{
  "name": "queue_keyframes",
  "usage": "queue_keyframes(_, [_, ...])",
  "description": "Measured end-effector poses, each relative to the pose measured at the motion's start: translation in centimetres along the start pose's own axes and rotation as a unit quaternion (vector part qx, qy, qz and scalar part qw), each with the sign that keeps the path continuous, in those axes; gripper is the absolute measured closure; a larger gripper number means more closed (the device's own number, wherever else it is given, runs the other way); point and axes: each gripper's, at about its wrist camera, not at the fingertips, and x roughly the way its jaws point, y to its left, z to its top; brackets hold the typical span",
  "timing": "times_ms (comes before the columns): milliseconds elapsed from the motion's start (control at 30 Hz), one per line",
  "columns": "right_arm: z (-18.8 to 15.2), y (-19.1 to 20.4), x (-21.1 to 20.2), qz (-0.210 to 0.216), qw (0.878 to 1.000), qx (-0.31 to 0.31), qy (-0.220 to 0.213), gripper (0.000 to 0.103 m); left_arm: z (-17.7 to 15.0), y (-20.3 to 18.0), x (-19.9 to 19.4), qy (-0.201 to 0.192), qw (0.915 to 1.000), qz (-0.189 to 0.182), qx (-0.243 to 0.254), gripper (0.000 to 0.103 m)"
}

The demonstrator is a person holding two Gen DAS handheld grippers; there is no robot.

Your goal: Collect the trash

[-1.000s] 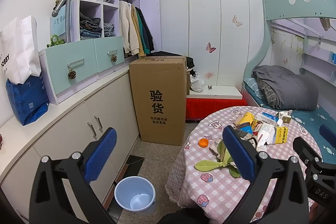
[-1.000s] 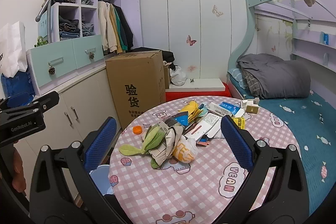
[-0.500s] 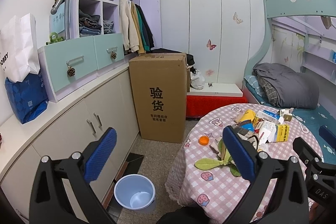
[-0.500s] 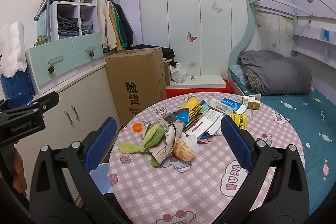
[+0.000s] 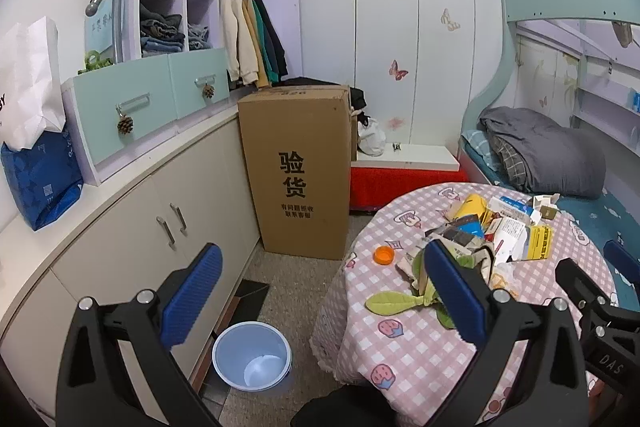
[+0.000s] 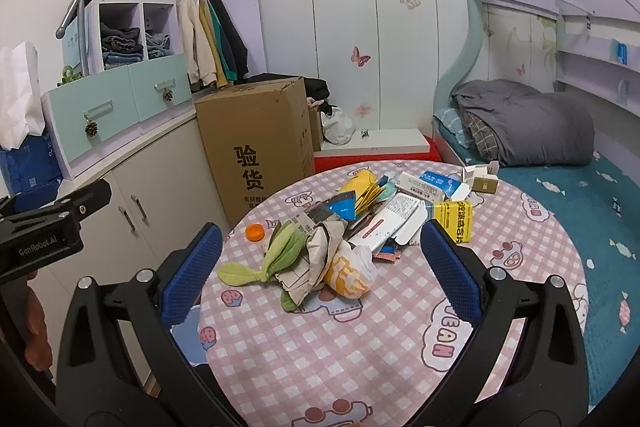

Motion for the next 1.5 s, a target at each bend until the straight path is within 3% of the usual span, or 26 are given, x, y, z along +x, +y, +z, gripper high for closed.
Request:
queue_keyframes(567, [-1.6,-2.5,2.7,-0.016,0.999,0.025,0.035,0.006,-1.5,-1.4,4.2,0.047,0.9986,-0.021,0.008,0.004])
queue_keyframes(767, [-2.5,-4.4,4.8,-0.032,0.997,0.045,0.061,0.006,-2.4,-3.8,8.1,0.093,0.9923,-0.075,0.032,0.004])
queue_keyframes(967, [-3.8,-6.0,6.9,-0.035,0.993,0.07,0.09,0.006,-4.7,-6.6,13.1,0.152,0.9781,-0.13,0.058,0.007])
queue_keyframes(1033, [-4.0,-6.2,7.4,-0.031,0.992,0.079,0.094,0.006,-5.4,-7.3,14.4,0.162,0.9756,-0.136,0.061,0.022])
queue_keyframes(1200, [-4.4,-6.4,8.7,-0.022,0.99,0.093,0.106,0.006,-6.2,-8.7,17.1,0.188,0.9653,-0.169,0.064,0.036])
queue_keyframes(1267, [-4.5,-6.3,9.0,-0.017,0.989,0.096,0.11,0.006,-6.4,-9.1,17.6,0.191,0.9634,-0.176,0.068,0.049])
queue_keyframes(1333, [-4.4,-6.2,9.2,-0.015,0.989,0.096,0.111,0.006,-6.4,-9.3,17.9,0.2,0.9574,-0.199,0.063,0.084])
queue_keyframes(1367, [-4.4,-6.1,9.3,-0.015,0.989,0.093,0.111,0.006,-6.3,-9.2,17.9,0.203,0.9548,-0.21,0.055,0.089])
queue_keyframes(1500, [-3.4,-4.9,9.4,-0.013,0.993,0.065,0.099,0.006,-6.0,-8.4,16.9,0.181,0.9581,-0.218,0.042,0.098])
